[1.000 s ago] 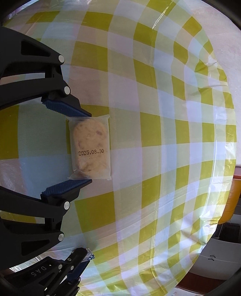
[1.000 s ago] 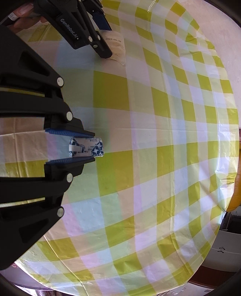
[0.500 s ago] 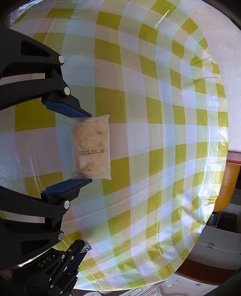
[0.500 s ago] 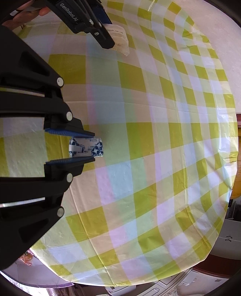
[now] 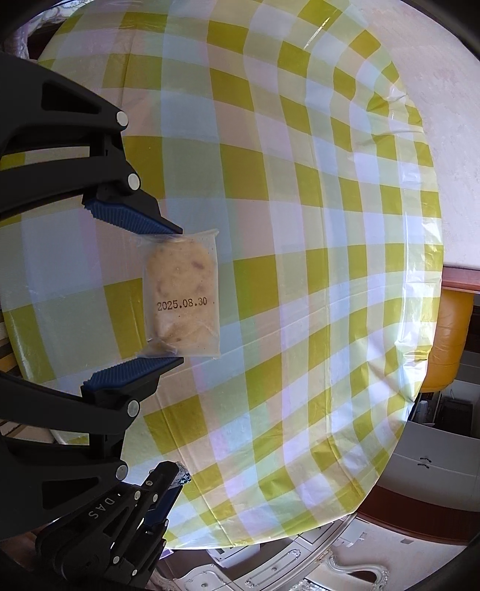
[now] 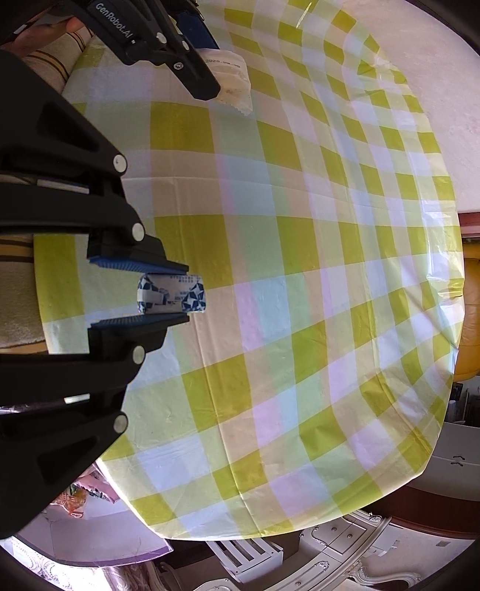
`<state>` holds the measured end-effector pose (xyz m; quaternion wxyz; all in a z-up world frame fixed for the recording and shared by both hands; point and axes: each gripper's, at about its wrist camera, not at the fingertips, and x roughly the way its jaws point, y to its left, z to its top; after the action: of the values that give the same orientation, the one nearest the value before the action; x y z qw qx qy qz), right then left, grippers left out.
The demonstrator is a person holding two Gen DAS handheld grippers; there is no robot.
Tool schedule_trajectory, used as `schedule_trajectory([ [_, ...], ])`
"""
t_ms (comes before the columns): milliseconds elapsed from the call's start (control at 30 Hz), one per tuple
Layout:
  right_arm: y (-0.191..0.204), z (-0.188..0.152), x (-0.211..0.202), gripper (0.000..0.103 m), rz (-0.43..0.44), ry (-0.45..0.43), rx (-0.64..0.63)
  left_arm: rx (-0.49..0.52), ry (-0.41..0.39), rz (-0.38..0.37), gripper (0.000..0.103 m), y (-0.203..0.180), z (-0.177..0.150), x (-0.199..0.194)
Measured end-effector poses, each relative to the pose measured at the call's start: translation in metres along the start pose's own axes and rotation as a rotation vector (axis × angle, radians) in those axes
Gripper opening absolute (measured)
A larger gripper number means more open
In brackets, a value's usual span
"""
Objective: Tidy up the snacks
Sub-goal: 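Carry both snacks over the white box and open both tools to drop them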
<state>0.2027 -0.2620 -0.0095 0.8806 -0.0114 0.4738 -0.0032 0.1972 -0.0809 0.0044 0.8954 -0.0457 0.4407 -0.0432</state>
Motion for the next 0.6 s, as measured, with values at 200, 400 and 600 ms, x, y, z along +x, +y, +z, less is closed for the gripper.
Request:
schedule_trajectory([
  [200,-0.019,-0.015,-0.02,0.02,-0.02,-0.01,0.015,0.019,-0.003,-0.04,0.06,-0.018,-0.01,-0.014],
  [400,-0.045,-0.032,-0.042,0.02,-0.043,-0.025,0.044,0.042,0.009,-0.114,0.06,-0.043,-0.022,-0.029],
  [600,-0.07,-0.05,-0.064,0.02,-0.079,-0.034,0.07,0.099,0.024,-0.197,0.06,-0.082,-0.04,-0.046],
])
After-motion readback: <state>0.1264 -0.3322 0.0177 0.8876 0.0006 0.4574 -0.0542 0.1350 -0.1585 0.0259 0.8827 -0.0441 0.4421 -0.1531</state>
